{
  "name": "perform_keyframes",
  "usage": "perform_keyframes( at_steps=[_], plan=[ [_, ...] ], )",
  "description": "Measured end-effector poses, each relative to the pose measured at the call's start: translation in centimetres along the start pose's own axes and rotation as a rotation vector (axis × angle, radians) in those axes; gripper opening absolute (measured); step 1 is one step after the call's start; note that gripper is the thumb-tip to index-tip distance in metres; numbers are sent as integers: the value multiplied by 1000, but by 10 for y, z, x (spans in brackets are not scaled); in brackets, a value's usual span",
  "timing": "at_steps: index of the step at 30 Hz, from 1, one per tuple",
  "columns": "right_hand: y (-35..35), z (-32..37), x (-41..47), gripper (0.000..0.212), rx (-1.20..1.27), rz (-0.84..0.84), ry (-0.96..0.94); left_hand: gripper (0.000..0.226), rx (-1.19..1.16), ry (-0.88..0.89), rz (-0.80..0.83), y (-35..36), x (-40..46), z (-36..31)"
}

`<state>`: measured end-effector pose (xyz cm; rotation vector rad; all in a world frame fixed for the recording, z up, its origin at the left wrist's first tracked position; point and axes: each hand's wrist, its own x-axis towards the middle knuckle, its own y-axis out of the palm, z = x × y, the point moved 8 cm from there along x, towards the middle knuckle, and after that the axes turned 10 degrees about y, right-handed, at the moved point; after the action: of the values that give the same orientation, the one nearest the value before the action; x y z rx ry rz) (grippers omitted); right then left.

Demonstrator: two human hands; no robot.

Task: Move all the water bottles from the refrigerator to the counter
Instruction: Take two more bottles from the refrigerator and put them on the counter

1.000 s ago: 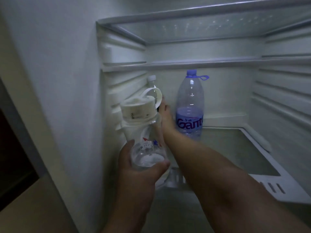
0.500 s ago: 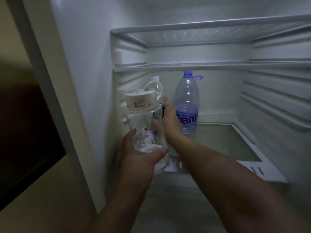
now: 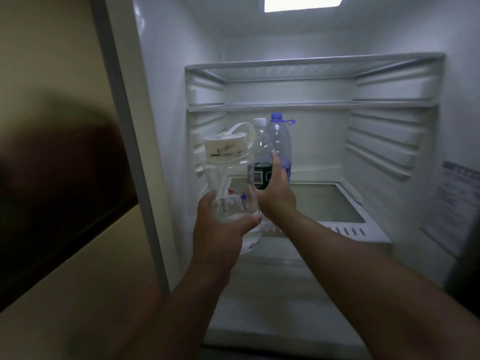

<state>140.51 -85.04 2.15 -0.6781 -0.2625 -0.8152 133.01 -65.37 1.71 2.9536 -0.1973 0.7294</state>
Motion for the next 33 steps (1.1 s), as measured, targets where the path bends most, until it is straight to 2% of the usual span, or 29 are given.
perform_keyframes(
  at_steps=[6, 11, 23, 33],
  plan=[
    [-30, 1, -28, 100, 21, 29, 31, 72, 4, 14, -12, -4, -22, -14],
    [-58, 10, -54, 103, 82, 30, 11, 91, 23, 27, -19, -13, -35, -25],
    [-91, 33, -117, 111, 153, 36, 70, 91, -2, 7, 29, -44, -50, -42],
    [-128, 44, -172, 107, 177, -6, 121, 91, -57, -33, 123, -56, -65, -43]
  ],
)
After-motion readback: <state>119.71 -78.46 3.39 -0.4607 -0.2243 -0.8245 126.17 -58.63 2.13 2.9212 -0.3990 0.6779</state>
